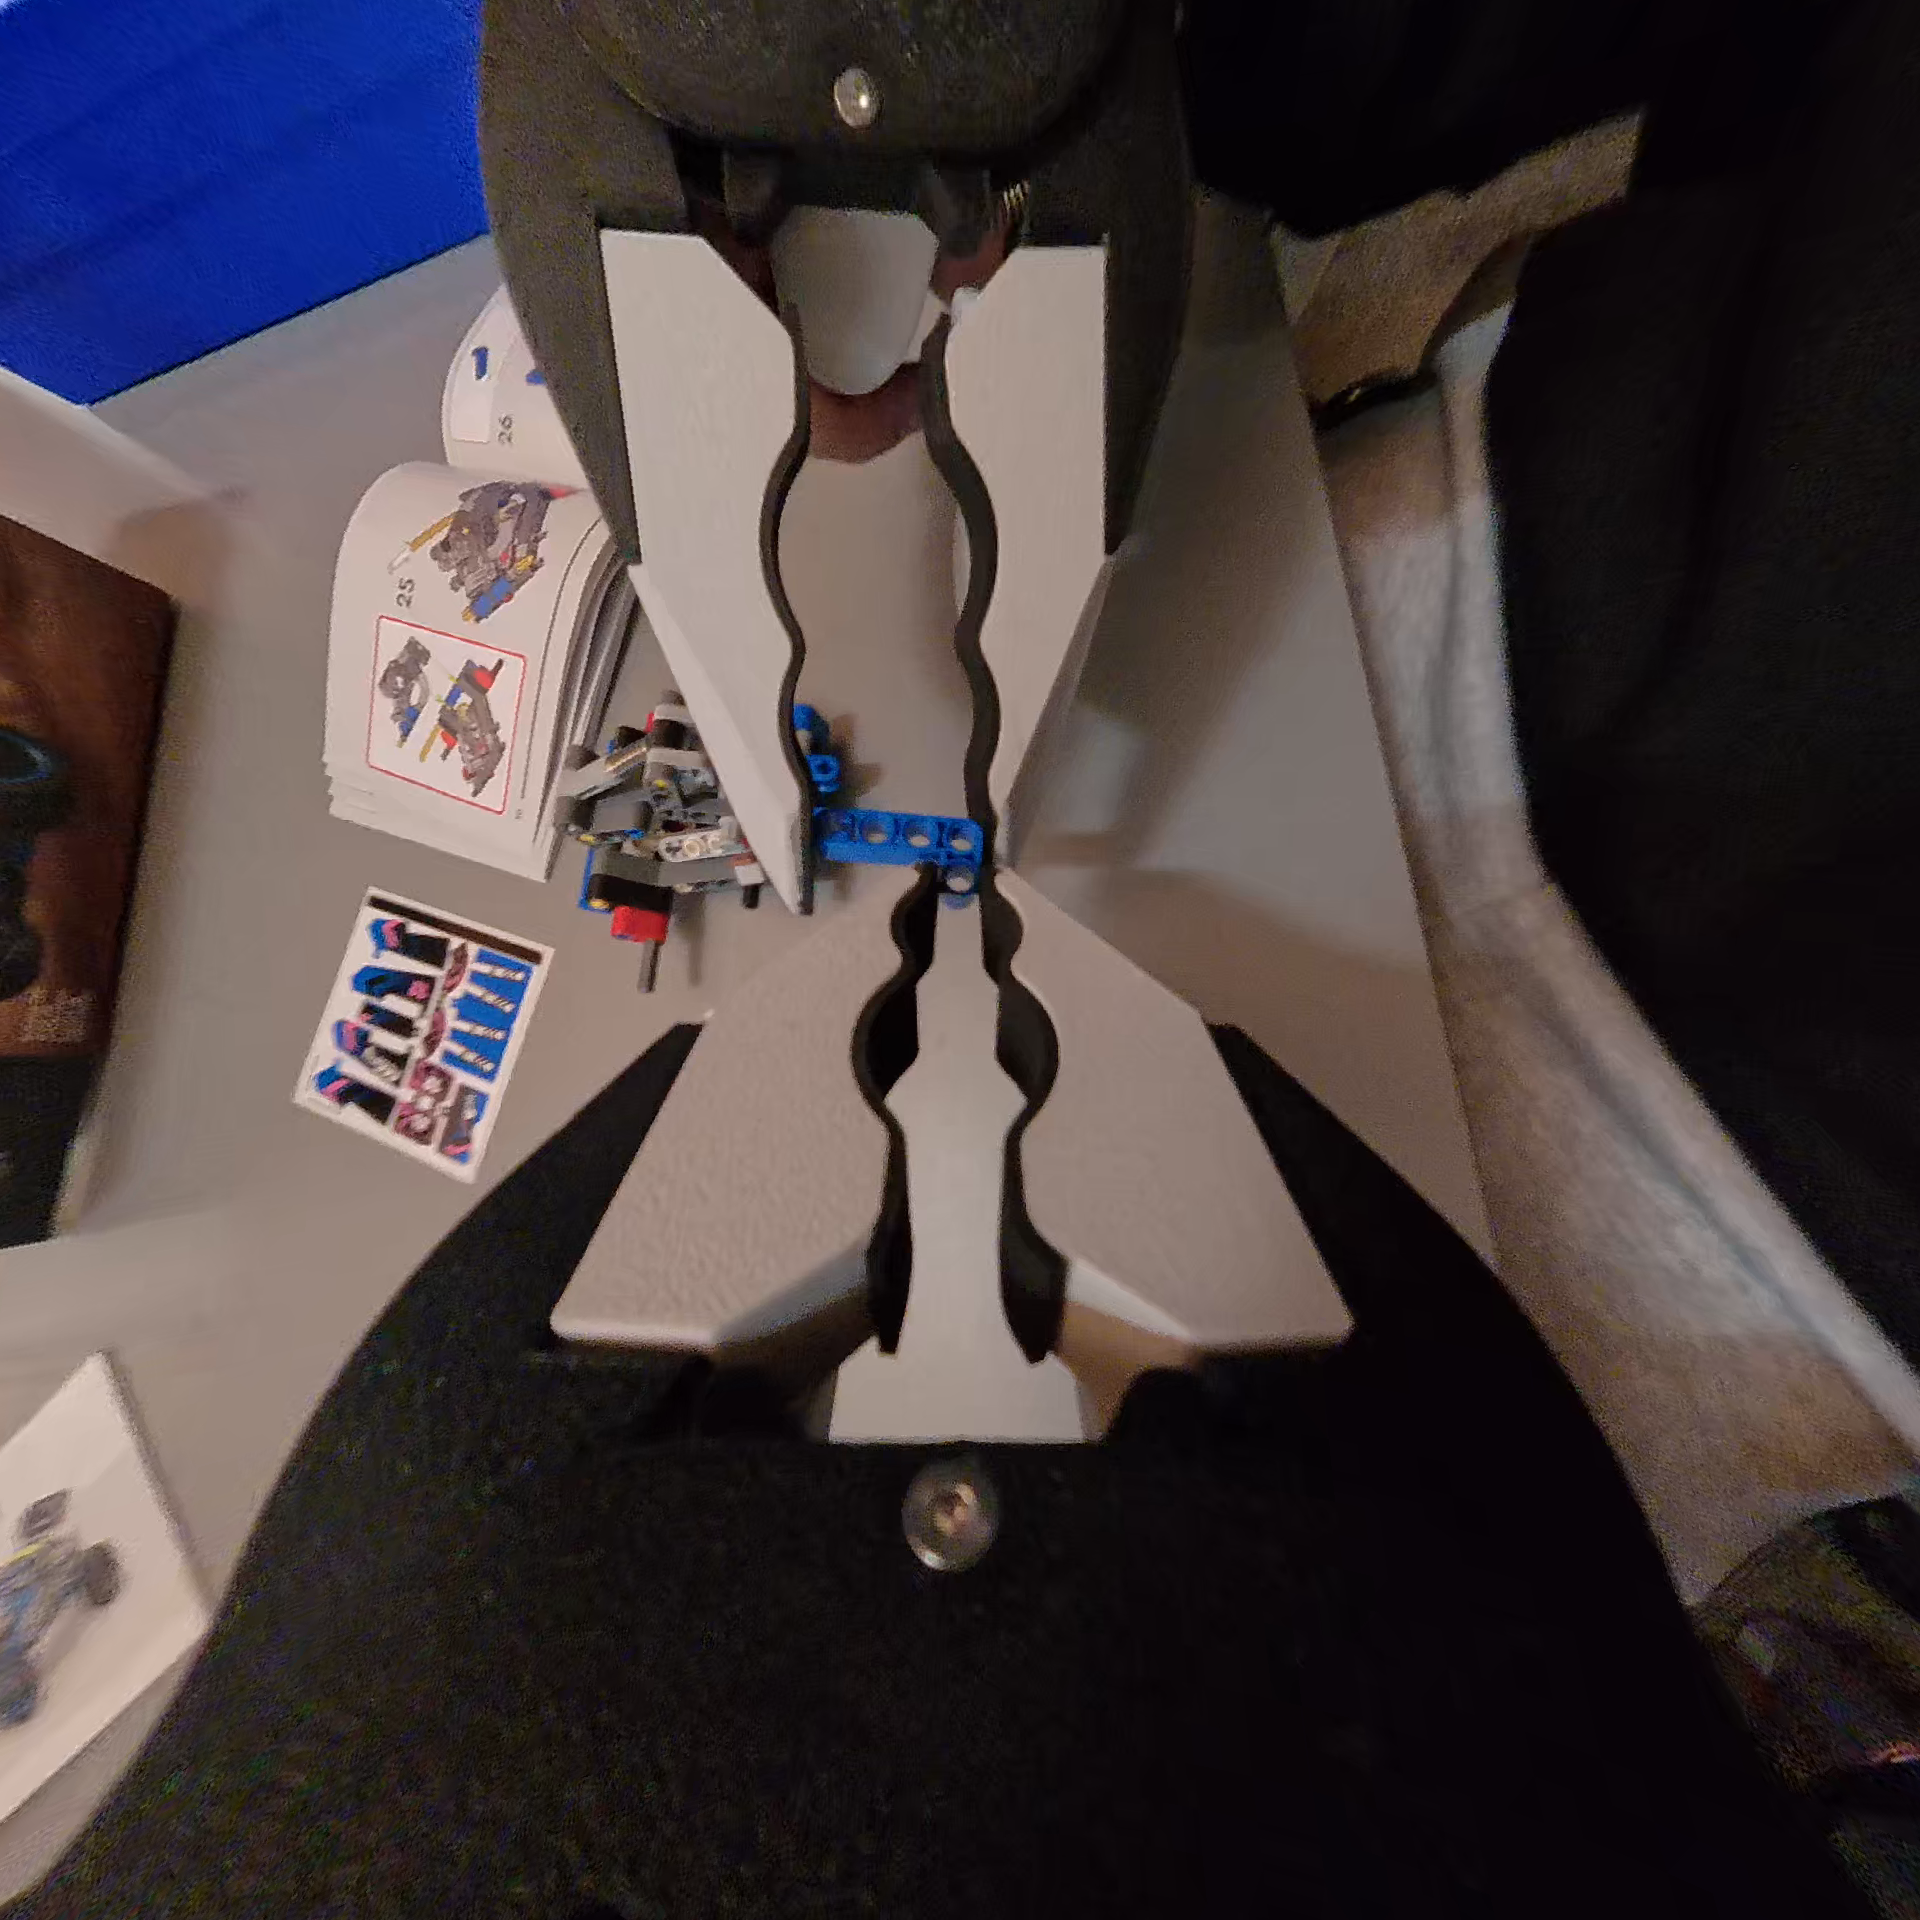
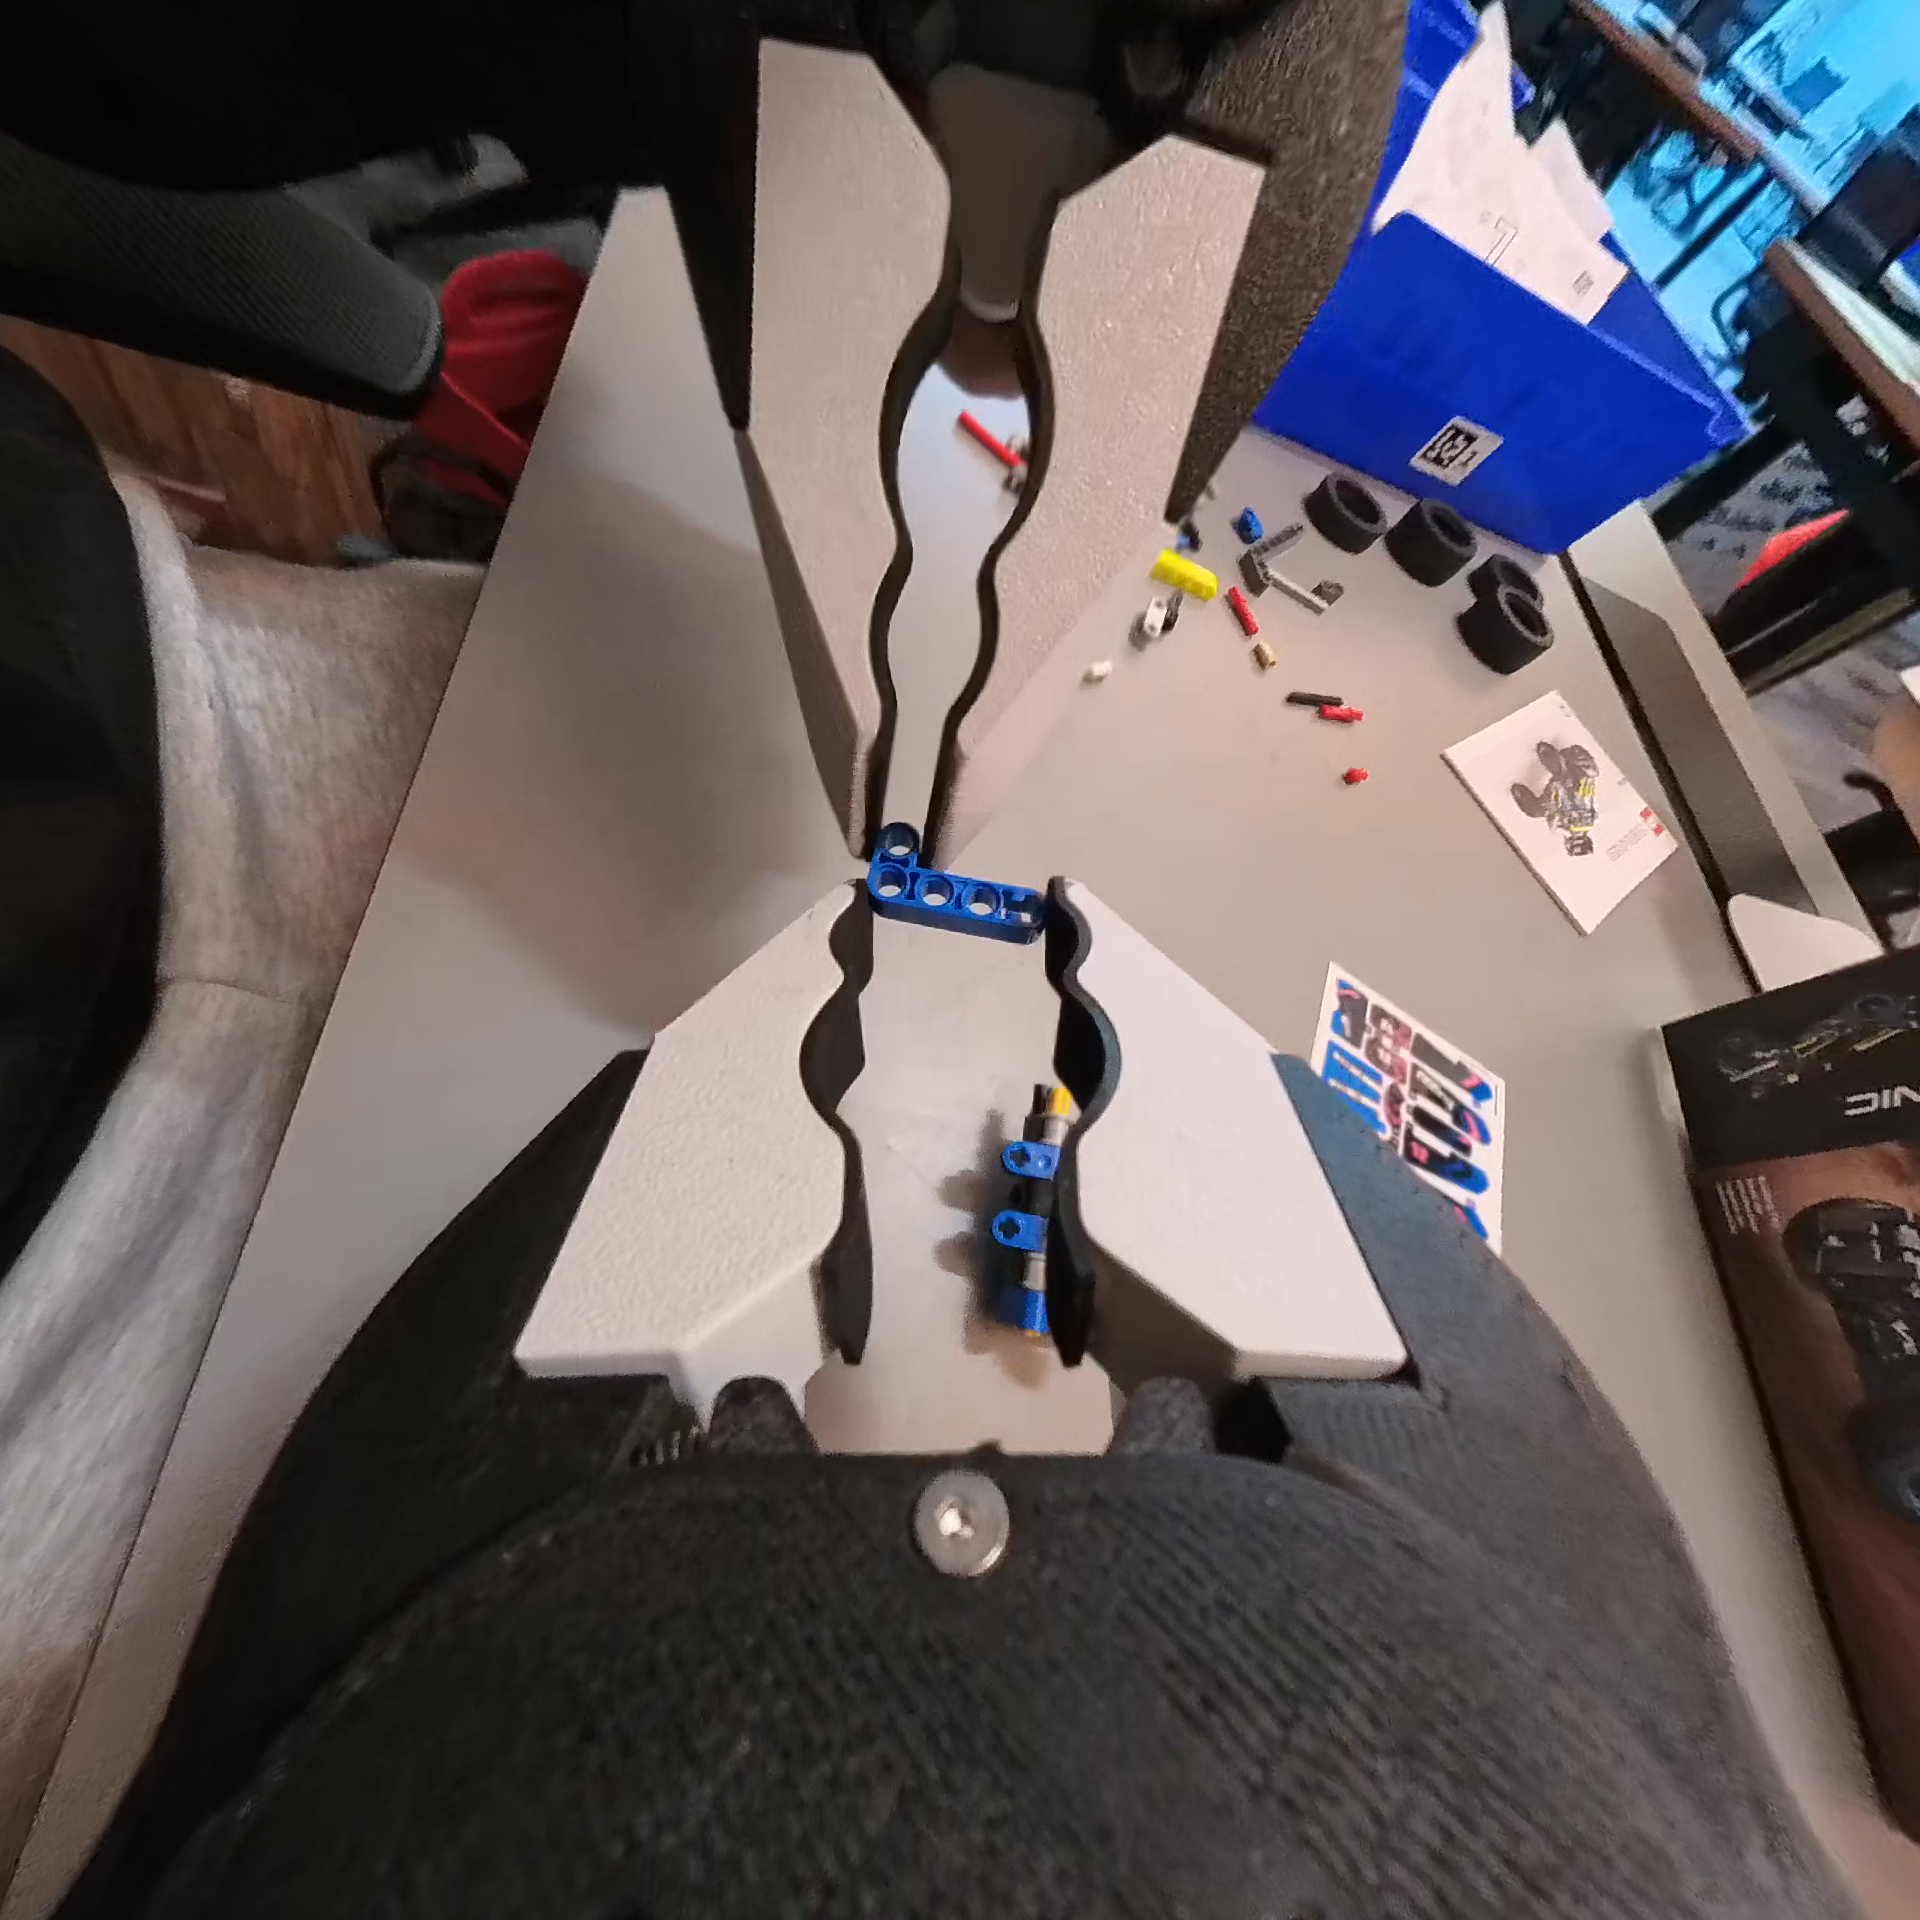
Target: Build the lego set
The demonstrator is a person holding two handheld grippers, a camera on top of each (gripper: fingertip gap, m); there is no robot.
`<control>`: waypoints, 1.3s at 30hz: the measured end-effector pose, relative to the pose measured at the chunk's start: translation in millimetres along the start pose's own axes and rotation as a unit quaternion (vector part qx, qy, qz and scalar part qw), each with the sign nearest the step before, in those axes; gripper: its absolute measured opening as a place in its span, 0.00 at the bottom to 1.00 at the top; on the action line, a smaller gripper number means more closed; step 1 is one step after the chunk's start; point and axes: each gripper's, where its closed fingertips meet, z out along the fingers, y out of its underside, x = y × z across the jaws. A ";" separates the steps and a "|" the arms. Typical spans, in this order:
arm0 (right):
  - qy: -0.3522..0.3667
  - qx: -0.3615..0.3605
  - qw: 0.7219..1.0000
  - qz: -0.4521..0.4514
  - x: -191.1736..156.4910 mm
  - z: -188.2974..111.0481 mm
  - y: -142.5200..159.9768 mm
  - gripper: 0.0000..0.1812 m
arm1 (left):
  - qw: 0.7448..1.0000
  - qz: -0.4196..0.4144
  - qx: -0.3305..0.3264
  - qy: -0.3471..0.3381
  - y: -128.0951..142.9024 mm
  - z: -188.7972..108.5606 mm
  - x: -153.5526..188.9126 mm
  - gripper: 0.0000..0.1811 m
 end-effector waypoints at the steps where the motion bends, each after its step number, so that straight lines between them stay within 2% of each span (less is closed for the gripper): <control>1: 0.003 0.014 1.000 0.006 1.7 -1.8 -1.4 0.18 | 0.999 -0.022 0.026 0.001 -3.4 -3.1 -1.8 0.03; 4: 0.030 0.081 0.996 0.001 11.2 -11.5 -11.4 0.17 | 0.978 -0.144 0.148 0.018 -16.6 -17.7 -11.7 0.07; 7: 0.073 0.125 0.989 -0.013 20.5 -18.3 -20.5 0.17 | 0.928 -0.275 0.239 0.073 -20.7 -25.8 -16.9 0.08; 10: 0.096 0.117 0.988 -0.040 21.5 -15.5 -22.0 0.17 | 0.893 -0.336 0.283 0.097 -24.5 -26.7 -19.1 0.08; 12: 0.117 0.110 0.985 -0.057 23.5 -14.4 -23.2 0.17 | 0.885 -0.361 0.279 0.091 -21.4 -23.4 -22.3 0.07; 16: 0.139 0.089 0.983 -0.078 26.7 -11.9 -21.0 0.17 | 0.889 -0.370 0.256 0.088 -17.8 -18.2 -20.4 0.08; 18: 0.145 0.078 0.983 -0.085 27.5 -10.4 -19.3 0.17 | 0.886 -0.381 0.252 0.084 -17.2 -17.3 -21.5 0.04; 21: 0.149 0.058 0.985 -0.070 30.8 -6.4 -12.9 0.17 | 0.896 -0.373 0.236 0.051 -11.1 -14.8 -26.9 0.03; 23: 0.133 0.051 0.989 -0.030 32.9 -7.2 -7.4 0.18 | 0.911 -0.351 0.219 -0.005 -4.2 -15.1 -34.7 0.03; 25: 0.104 0.067 0.989 0.076 37.8 -12.0 -4.9 0.23 | 0.925 -0.316 0.199 -0.074 -1.1 -19.6 -43.5 0.03; 28: 0.072 0.112 0.957 0.256 48.0 -16.5 -4.5 0.22 | 0.944 -0.240 0.154 -0.168 -2.5 -23.7 -50.2 0.02; 30: 0.041 0.143 0.934 0.325 46.7 -15.5 -7.6 0.21 | 0.950 -0.199 0.133 -0.202 -8.2 -24.0 -50.1 0.02; 32: 0.004 0.175 0.913 0.368 43.1 -16.0 -14.9 0.21 | 0.954 -0.172 0.119 -0.217 -12.2 -22.5 -48.9 0.03; 34: -0.017 0.205 0.894 0.398 43.8 -19.8 -21.0 0.14 | 0.954 -0.157 0.117 -0.226 -14.5 -21.8 -49.3 0.03; 37: -0.021 0.225 0.881 0.416 47.9 -24.6 -22.2 0.05 | 0.955 -0.141 0.123 -0.232 -17.4 -22.0 -49.2 0.03; 39: -0.029 0.243 0.874 0.420 48.8 -27.3 -26.6 0.05 | 0.954 -0.118 0.129 -0.243 -20.9 -23.5 -49.6 0.03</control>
